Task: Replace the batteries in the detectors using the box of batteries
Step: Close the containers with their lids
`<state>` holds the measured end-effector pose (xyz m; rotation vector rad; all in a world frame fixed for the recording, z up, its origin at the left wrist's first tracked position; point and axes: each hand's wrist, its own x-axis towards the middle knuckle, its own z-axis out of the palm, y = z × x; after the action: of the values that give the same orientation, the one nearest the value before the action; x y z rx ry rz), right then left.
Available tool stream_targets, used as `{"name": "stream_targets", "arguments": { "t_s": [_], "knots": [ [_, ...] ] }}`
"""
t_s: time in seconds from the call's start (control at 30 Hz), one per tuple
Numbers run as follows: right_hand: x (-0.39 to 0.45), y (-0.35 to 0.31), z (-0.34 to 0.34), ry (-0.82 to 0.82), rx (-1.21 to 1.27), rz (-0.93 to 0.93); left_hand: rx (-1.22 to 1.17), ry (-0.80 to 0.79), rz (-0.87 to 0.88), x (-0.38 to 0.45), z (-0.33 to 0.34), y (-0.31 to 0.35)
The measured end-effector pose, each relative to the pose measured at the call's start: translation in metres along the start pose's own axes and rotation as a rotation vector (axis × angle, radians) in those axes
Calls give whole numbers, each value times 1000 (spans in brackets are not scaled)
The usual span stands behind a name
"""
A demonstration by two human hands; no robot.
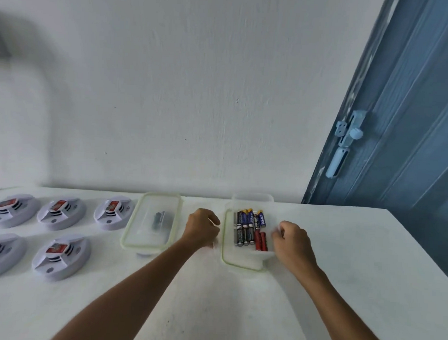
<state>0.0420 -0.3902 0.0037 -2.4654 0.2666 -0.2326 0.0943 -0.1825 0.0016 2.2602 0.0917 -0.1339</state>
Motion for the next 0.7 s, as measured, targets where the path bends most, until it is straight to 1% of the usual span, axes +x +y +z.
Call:
{"name": "stream_targets", "arguments": {
  "t_s": [0.1,0.23,0.3,0.4,0.5,0.57,0.63,0.67,0.7],
  "knots": [
    [10,-1,-11,41,13,-28,28,96,104,-3,-28,23],
    [14,-7,-5,29,2,-13,193,246,254,-11,-81,47],
    [11,-9,6,5,-23,1,234,323,281,-17,-107,53],
    [5,-13,26,-35,-31,18,230,369,290,-25,-137,53],
    [-2,-16,40,-78,-37,66,171,402,285,-31,-153,46],
    [-5,-19,40,-77,-112,59,84,410,259,-33,-157,39],
    [-9,-25,34,26,-261,-19,-79,396,222,-34,-158,32],
    [-11,-31,29,89,-239,-74,-169,390,213,-34,-157,28],
    [-13,-38,25,110,-109,-118,-256,384,212,-33,-155,26]
  ]
}}
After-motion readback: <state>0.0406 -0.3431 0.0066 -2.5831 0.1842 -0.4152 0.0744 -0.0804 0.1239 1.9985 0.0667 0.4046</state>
